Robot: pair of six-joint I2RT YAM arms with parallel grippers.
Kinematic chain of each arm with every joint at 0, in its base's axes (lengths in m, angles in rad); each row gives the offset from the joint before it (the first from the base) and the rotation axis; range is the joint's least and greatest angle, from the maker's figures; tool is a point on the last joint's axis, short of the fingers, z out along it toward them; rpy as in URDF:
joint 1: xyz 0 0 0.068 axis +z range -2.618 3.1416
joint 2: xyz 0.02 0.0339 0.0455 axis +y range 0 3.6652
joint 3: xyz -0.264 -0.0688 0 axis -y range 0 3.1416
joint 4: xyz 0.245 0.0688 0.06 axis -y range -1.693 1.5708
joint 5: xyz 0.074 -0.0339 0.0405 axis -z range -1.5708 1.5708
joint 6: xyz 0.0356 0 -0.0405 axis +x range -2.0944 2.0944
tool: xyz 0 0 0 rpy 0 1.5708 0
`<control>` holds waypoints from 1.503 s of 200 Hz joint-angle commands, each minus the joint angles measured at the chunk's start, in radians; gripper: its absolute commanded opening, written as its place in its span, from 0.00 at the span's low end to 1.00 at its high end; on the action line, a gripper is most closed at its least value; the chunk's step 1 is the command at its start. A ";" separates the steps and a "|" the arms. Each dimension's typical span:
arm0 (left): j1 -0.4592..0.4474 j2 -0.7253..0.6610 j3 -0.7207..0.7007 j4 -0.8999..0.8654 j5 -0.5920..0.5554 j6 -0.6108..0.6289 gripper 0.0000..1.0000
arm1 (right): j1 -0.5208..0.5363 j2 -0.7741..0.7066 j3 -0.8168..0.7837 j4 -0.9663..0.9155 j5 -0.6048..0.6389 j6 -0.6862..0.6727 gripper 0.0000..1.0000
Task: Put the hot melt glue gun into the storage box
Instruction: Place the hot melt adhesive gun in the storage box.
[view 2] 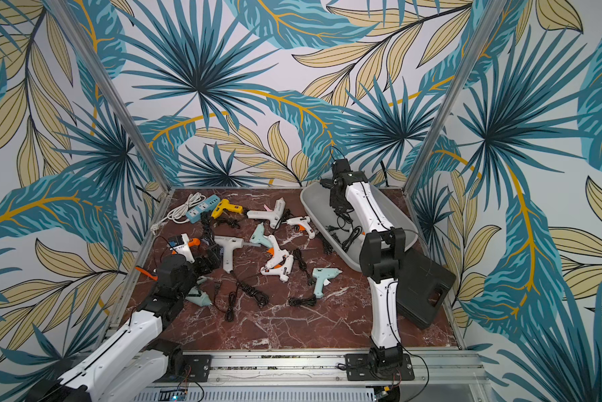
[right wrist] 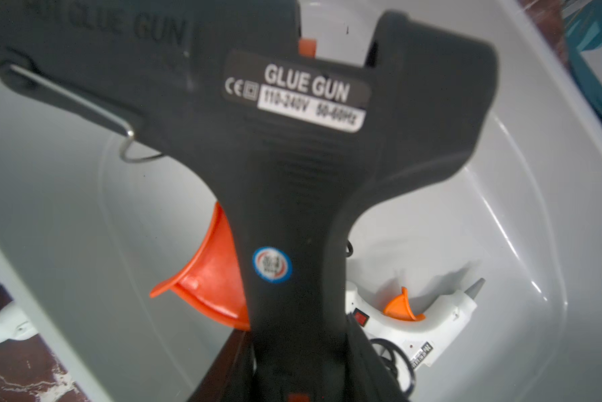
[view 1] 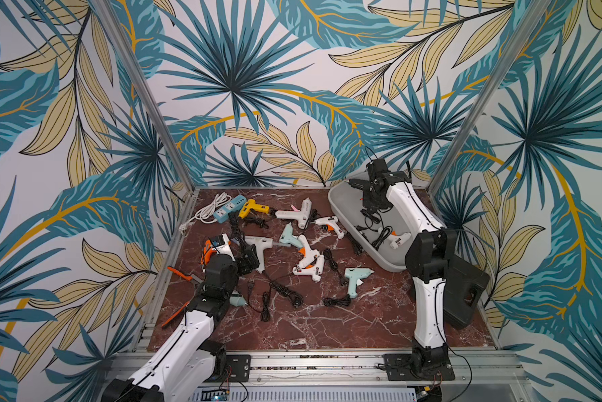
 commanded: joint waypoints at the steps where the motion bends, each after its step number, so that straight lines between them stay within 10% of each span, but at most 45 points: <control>1: -0.001 -0.014 0.014 -0.010 -0.012 0.020 1.00 | 0.000 0.046 0.020 0.033 -0.038 -0.021 0.00; 177: -0.001 -0.023 0.010 -0.025 -0.006 0.014 1.00 | -0.140 0.277 0.205 0.044 0.032 -0.072 0.01; 300: -0.001 -0.017 0.007 -0.026 -0.014 0.013 1.00 | -0.165 0.330 0.177 0.046 -0.011 -0.045 0.56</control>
